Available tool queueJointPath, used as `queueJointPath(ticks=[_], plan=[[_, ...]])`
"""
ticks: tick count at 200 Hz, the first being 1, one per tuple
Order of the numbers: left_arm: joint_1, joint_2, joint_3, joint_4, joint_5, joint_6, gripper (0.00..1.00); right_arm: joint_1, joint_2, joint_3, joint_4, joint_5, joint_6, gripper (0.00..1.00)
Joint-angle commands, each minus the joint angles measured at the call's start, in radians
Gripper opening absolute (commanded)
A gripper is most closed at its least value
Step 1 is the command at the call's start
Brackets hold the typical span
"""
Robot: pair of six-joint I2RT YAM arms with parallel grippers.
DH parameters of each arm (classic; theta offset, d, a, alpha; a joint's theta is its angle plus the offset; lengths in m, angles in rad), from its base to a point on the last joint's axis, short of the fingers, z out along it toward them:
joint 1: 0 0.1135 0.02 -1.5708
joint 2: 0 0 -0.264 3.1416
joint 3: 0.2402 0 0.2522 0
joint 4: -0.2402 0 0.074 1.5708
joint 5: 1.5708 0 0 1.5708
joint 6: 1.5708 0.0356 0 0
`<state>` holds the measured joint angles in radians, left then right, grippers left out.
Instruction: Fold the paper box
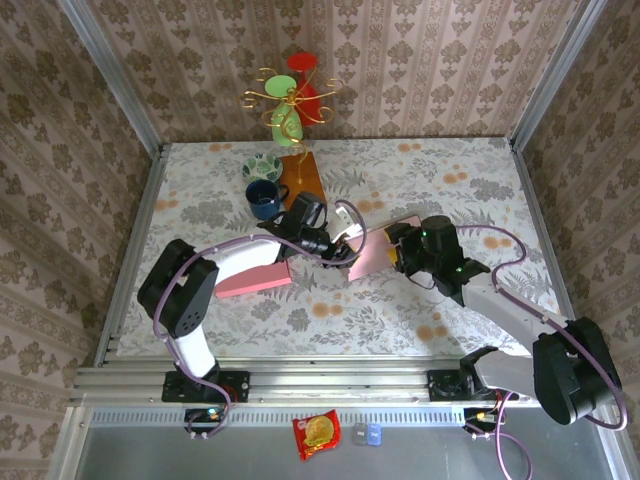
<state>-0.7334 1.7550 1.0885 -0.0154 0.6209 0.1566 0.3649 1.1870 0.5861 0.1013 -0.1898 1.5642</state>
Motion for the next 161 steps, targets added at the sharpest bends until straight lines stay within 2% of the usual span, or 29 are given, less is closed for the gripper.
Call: queueJointPath(ticks=[1,85,161], plan=[[-0.01,0.027,0.013,-0.055,-0.024,0.007,0.41,0.007,0.022,0.022,-0.049,0.01,-0.026,0.52],[-0.022,0.014,0.002,-0.049,-0.059,0.028,0.45,0.005,0.051,0.013,-0.146,0.007,-0.013,0.4],[-0.045,-0.005,-0.014,-0.025,-0.119,0.032,0.45,0.005,0.042,0.025,-0.25,0.009,0.005,0.35]])
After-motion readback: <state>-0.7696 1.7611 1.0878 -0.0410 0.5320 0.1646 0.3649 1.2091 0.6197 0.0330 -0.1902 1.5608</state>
